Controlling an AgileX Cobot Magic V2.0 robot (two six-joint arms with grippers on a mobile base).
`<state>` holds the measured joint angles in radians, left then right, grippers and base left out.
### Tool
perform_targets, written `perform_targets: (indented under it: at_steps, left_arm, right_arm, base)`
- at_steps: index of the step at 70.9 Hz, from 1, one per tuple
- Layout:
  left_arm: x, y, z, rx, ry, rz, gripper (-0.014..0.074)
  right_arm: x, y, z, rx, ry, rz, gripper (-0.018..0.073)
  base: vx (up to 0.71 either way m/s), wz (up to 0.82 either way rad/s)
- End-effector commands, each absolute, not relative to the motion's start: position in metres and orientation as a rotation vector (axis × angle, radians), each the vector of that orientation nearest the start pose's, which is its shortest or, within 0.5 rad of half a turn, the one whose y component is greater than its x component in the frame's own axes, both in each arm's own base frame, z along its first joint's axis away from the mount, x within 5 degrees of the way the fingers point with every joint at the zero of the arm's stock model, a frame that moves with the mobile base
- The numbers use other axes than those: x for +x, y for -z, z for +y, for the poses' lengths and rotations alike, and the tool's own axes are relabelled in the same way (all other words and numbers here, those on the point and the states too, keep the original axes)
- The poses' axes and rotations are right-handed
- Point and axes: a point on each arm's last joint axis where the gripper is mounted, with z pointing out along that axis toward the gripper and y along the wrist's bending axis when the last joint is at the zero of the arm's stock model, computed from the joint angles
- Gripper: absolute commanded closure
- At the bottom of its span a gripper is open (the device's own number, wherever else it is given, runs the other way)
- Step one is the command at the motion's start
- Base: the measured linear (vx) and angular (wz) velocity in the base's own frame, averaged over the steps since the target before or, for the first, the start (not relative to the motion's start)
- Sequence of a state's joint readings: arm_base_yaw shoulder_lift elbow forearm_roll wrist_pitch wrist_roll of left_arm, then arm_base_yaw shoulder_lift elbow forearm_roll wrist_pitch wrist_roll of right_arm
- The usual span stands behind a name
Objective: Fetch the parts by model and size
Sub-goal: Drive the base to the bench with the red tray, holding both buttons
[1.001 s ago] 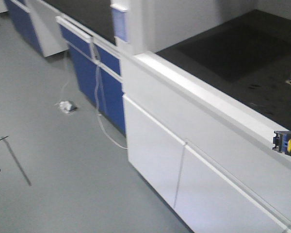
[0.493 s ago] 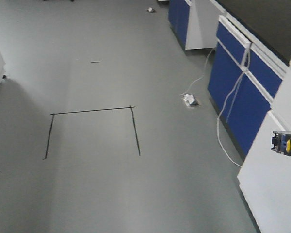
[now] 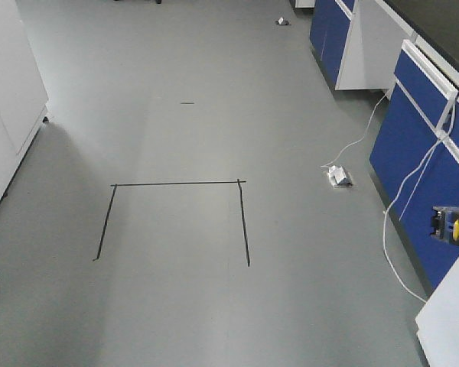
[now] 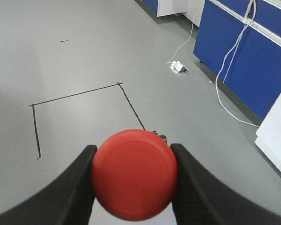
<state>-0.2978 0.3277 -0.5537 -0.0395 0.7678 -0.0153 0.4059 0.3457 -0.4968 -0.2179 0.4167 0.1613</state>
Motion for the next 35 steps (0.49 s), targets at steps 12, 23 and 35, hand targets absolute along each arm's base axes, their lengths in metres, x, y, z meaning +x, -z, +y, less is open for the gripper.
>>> perform_targets:
  at_steps: [12, 23, 35]
  left_arm:
    - [0.0588, -0.322, -0.0209, 0.258, 0.262, 1.934, 0.0603]
    - [0.0588, -0.322, -0.0209, 0.258, 0.262, 1.934, 0.0603]
    - [0.0588, -0.322, -0.0209, 0.258, 0.262, 1.934, 0.0603]
  right_arm:
    - [0.0727, -0.3355, 0.0235, -0.332, -0.19, 1.612, 0.0561]
    - [0.0727, -0.3355, 0.0235, -0.332, -0.19, 1.612, 0.0561]
    - [0.0727, -0.3355, 0.0235, -0.332, -0.19, 1.612, 0.0561]
  base:
    - [0.38, -0.04]
    - [0.49, -0.02]
    - [0.57, -0.03]
